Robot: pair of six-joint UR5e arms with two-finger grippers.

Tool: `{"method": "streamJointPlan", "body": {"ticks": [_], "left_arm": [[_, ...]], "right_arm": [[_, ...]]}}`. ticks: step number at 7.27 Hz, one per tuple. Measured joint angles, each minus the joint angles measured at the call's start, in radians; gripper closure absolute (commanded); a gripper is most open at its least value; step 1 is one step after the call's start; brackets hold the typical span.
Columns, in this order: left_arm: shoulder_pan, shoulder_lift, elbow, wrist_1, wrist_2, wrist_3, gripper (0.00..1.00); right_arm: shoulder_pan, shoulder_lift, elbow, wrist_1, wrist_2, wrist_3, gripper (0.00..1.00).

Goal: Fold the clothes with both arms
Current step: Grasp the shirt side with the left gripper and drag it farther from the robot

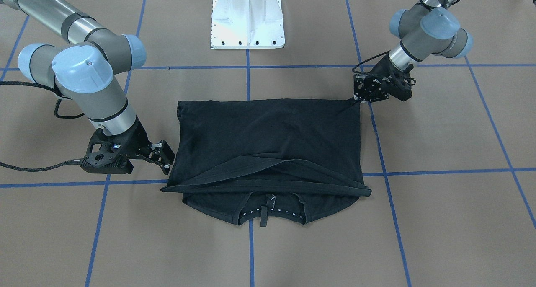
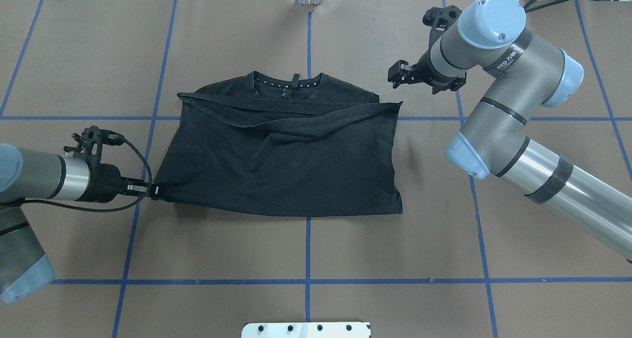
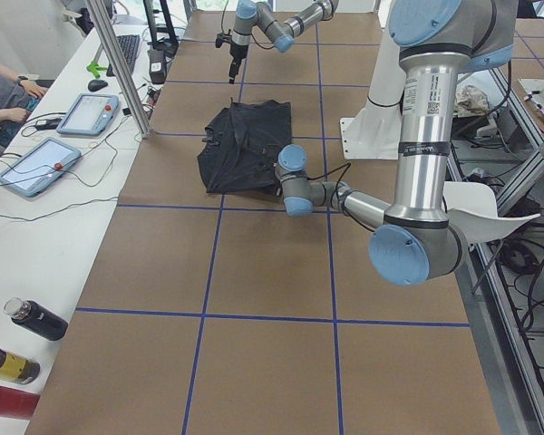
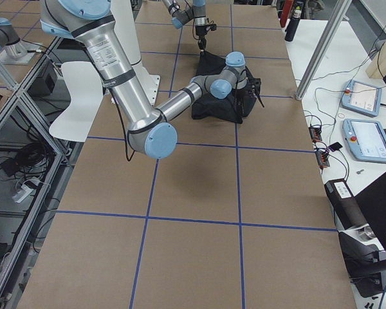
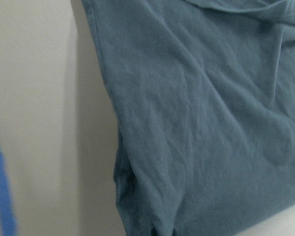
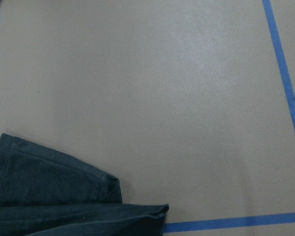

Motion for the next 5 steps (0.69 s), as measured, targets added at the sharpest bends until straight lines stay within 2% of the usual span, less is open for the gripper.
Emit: {"method": "streamJointPlan", "body": {"ticks": [1,2,5], "left_arm": [[-0.060,-0.030,0.035,0.046,0.001,0.095,1.00],[-0.123,-0.116,0.118,0.108,0.004,0.183,1.00],[-0.280,-0.471,0.579,0.177,0.066,0.436,1.00]], "right_arm": [[-0.002,0.000,-0.001,0.000,0.000,0.000,0.00],[-0.004,0.000,-0.002,0.000,0.000,0.001,0.00],[-0.010,0.006,0.000,0.000,-0.001,0.007,0.00]]}}
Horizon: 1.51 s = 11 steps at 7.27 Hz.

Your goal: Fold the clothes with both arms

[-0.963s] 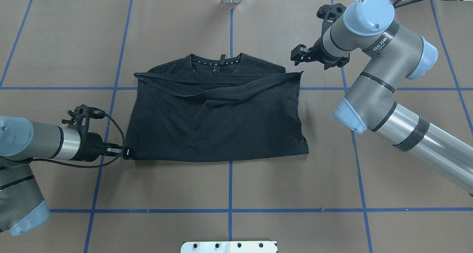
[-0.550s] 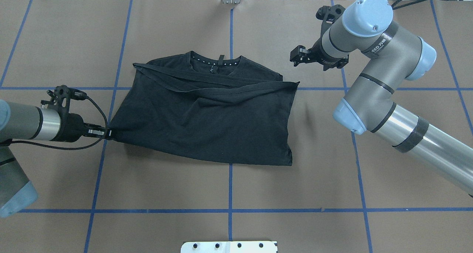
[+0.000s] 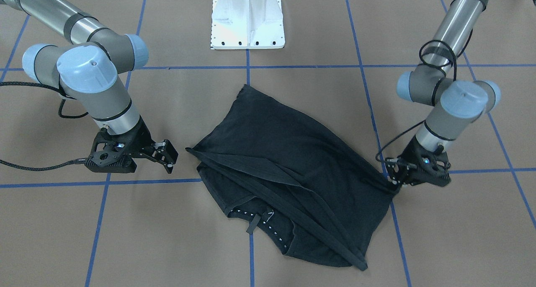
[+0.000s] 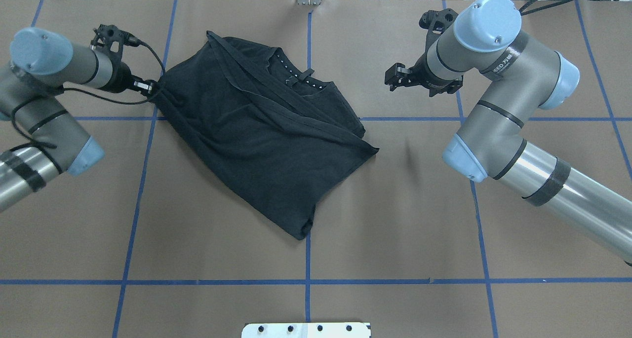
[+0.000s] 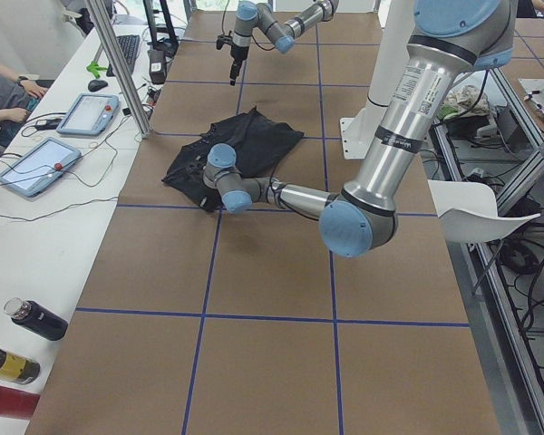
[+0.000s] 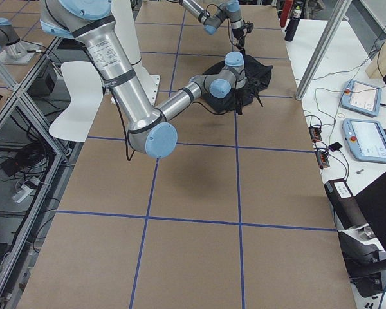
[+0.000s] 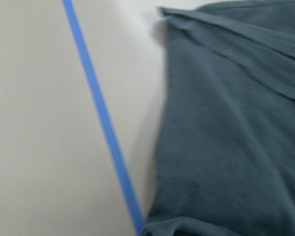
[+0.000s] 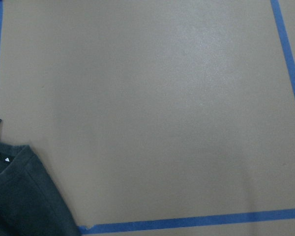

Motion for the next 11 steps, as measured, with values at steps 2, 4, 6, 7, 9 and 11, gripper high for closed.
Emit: {"method": "streamJointPlan", "body": {"ticks": [2,4,6,7,9,11], "left_arm": [[-0.077,-0.110,0.158,0.006,0.018,0.133,0.82],[-0.111,-0.124,0.195,-0.004,0.038,0.225,0.00],[-0.139,-0.120,0.199,-0.034,0.042,0.262,0.00],[-0.158,-0.117,0.196,-0.040,0.032,0.289,0.00],[-0.178,-0.066,0.132,-0.046,-0.022,0.291,0.00],[-0.180,-0.017,0.061,-0.047,-0.048,0.235,0.00]], "right_arm": [[-0.003,0.003,0.001,0.000,-0.002,0.001,0.00],[-0.010,0.004,-0.001,0.000,-0.007,0.001,0.00],[-0.030,0.011,-0.006,0.000,-0.015,0.002,0.00],[-0.047,0.024,-0.016,0.000,-0.031,0.016,0.00],[-0.098,0.115,-0.096,0.007,-0.099,0.113,0.00],[-0.163,0.214,-0.243,0.117,-0.172,0.251,0.02]]}}
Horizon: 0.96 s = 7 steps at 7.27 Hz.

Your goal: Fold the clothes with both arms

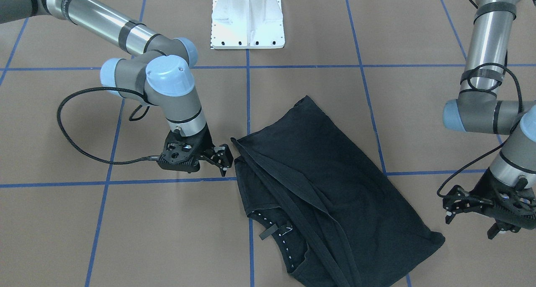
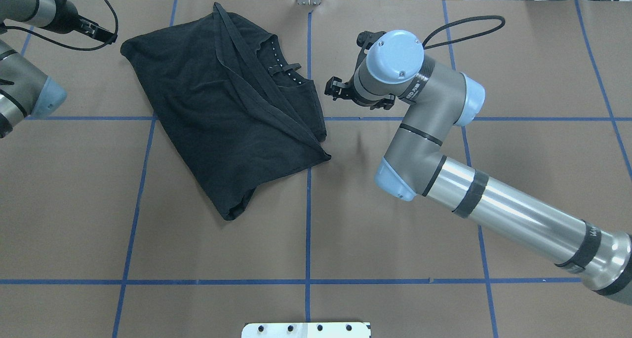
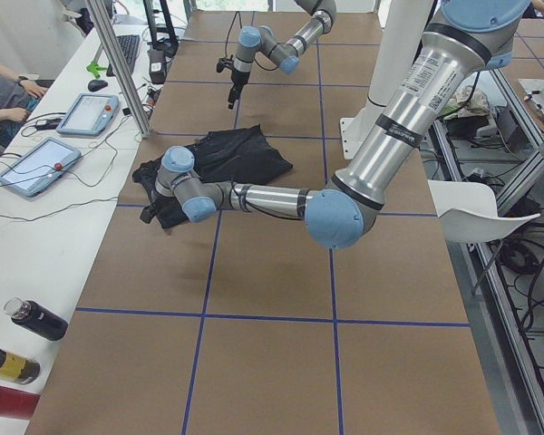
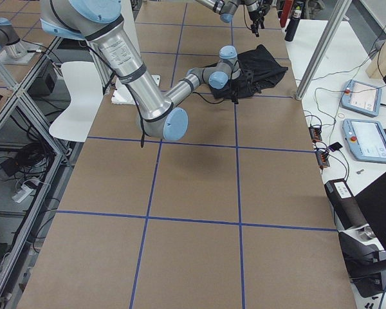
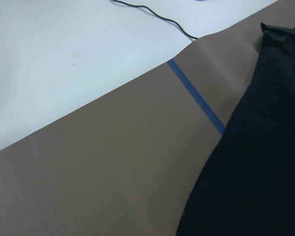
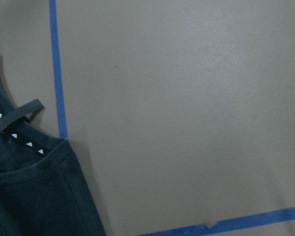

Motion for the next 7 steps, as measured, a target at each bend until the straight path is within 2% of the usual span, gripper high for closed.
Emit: {"method": "streamJointPlan", "body": {"ticks": [2,4,5,6,7], "left_arm": [[0.003,0.016,-0.022,0.000,-0.015,-0.030,0.00],[0.006,0.018,-0.025,0.000,-0.019,-0.036,0.00],[0.006,0.019,-0.025,0.000,-0.019,-0.036,0.00],[0.007,0.019,-0.025,0.000,-0.018,-0.036,0.00],[0.007,0.020,-0.024,0.000,-0.018,-0.036,0.00]], "right_arm": [[-0.050,0.052,-0.088,0.068,-0.038,0.096,0.08],[-0.092,0.064,-0.104,0.076,-0.072,0.147,0.22],[-0.106,0.064,-0.105,0.076,-0.084,0.156,0.23],[-0.113,0.063,-0.105,0.076,-0.089,0.159,0.31],[-0.116,0.063,-0.106,0.076,-0.091,0.158,0.49]]}}
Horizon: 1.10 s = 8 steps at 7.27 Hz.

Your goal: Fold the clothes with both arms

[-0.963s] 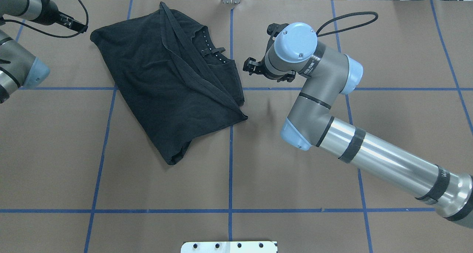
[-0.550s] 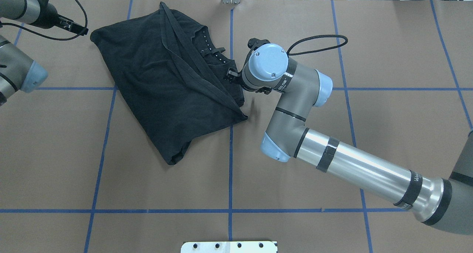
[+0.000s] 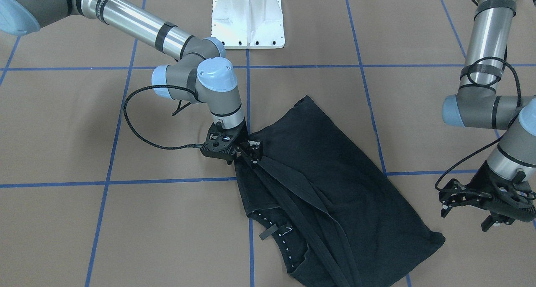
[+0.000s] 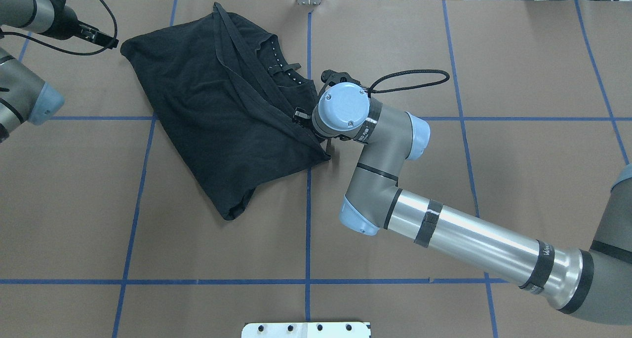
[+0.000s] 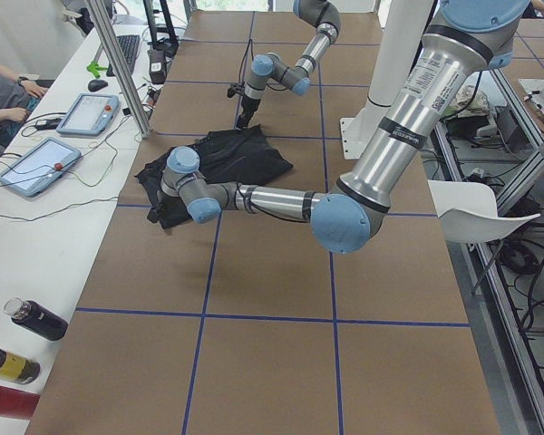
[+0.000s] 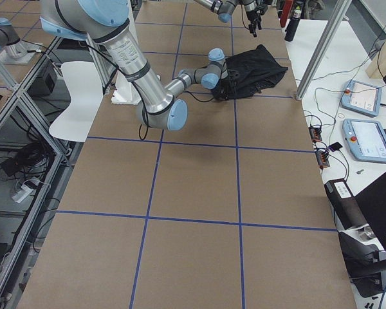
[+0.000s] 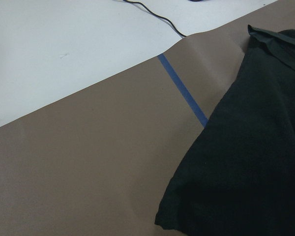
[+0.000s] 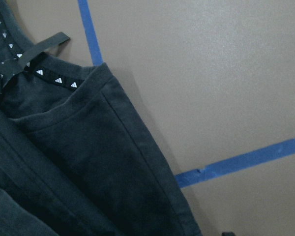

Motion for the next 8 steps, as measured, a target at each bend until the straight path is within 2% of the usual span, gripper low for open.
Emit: {"method": "streamJointPlan", "body": {"ticks": [2,6,8], "left_arm": [[0.000,0.000,0.000,0.000,-0.001,0.000,0.00],[0.000,0.000,0.001,0.000,-0.001,-0.005,0.00],[0.002,-0.001,0.000,0.000,-0.001,-0.021,0.00]], "right_arm": [[-0.001,0.003,0.000,0.000,-0.001,0.003,1.00],[0.002,0.003,0.002,0.001,0.002,-0.008,1.00],[0.026,-0.018,0.026,0.000,0.032,-0.046,1.00]]}}
